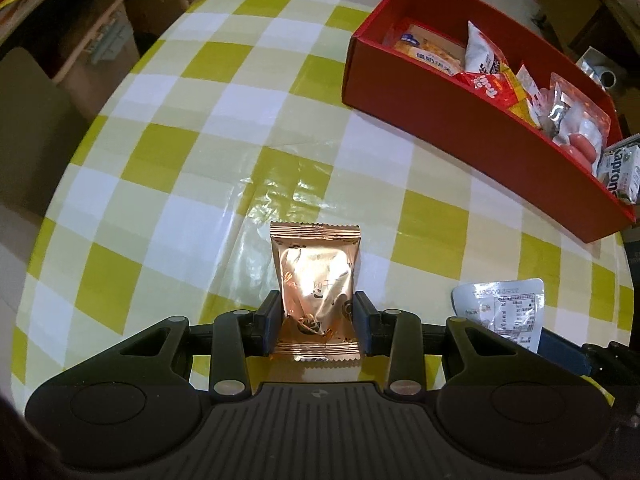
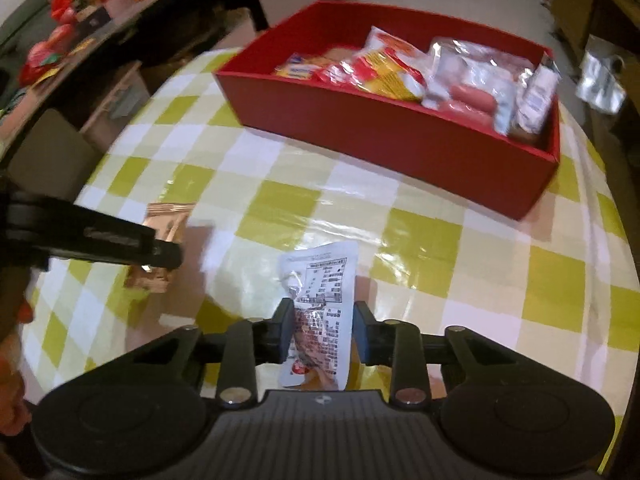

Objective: Organize snacks

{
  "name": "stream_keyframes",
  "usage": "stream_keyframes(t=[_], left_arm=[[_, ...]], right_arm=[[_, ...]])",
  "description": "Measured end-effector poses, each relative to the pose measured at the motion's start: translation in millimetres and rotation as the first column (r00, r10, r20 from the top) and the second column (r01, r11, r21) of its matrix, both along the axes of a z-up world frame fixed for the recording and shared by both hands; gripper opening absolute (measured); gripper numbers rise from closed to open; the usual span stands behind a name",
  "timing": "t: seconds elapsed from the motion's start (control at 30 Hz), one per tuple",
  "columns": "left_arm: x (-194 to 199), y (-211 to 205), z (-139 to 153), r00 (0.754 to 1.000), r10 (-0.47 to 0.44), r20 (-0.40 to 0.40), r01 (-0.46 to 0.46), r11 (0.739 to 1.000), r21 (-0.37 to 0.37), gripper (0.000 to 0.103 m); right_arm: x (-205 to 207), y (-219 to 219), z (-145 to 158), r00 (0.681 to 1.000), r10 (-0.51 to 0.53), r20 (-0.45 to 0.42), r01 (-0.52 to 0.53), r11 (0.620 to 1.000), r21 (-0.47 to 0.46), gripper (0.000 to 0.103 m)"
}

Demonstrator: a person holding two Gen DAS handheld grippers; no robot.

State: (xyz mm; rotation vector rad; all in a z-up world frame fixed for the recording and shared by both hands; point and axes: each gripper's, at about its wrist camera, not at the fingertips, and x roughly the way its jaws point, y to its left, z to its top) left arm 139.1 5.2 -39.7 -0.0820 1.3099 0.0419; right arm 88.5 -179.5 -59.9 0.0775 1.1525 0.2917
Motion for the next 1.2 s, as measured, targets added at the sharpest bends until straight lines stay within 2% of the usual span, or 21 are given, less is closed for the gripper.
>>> stream_keyframes(t=[0.07, 0.1, 0.2, 0.3, 0.37, 0.4, 0.43, 0.6, 0.8, 1.2], left_arm=[[0.2, 0.4, -2.1, 1.000, 0.000, -0.007, 0.000, 1.000, -0.007, 0.045], [0.0, 0.0, -2.7, 1.000, -0.003, -0.010, 0.003, 1.000, -0.007, 0.045], [-0.1, -0.7, -3.8, 1.000, -0.008, -0.012, 0.008, 1.000, -0.006, 0.046], [1.0, -0.4, -3.9, 1.000, -0.015, -0.011, 0.015, 1.000, -0.010, 0.046], [1.5, -0.1, -5.1, 1.000, -0.018, -0.012, 0.018, 1.000, -0.002, 0.046], [1.4, 0.2, -5.7, 1.000, -0.018, -0.014, 0.018, 1.000, -0.002, 0.046], [1.4, 0.7, -6.0, 1.000, -0.019, -0.017, 0.019, 1.000, -0.005, 0.046], [1.4, -1.3, -3.1, 0.999, -0.032, -0.015, 0.032, 0.999, -0.026, 0.046], [-2.2, -11.5, 5.3, 0.998, -0.063, 0.007, 0.063, 0.997, -0.046, 0.046], [-1.0, -33.2, 26.7, 0.988, -0.119, 0.102, 0.118, 0.993, 0.011, 0.046]], right_arm=[[1.7, 5.9, -5.2, 1.000, 0.001, -0.015, -0.001, 0.999, -0.037, 0.064], [2.6, 10.3, -8.5, 1.000, 0.009, -0.026, -0.010, 0.998, -0.058, 0.076], [1.8, 25.5, -14.7, 0.998, 0.052, -0.032, -0.056, 0.990, -0.127, 0.086], [0.7, 32.8, -25.0, 0.997, 0.080, 0.000, -0.079, 0.977, -0.198, 0.088], [1.1, 28.9, -22.9, 0.997, 0.076, -0.003, -0.075, 0.979, -0.188, 0.083], [0.5, 25.9, -20.8, 0.997, 0.071, -0.004, -0.071, 0.979, -0.189, 0.072], [-0.5, 21.9, -18.8, 0.998, 0.066, -0.003, -0.065, 0.979, -0.193, 0.066], [-7.2, 2.3, -14.5, 0.999, 0.032, -0.029, -0.035, 0.992, -0.120, 0.065], [-7.9, -14.8, 11.7, 0.999, -0.030, 0.036, 0.032, 0.998, -0.049, 0.065], [2.7, -22.9, 44.9, 0.988, -0.073, 0.138, 0.077, 0.997, -0.025, 0.065]])
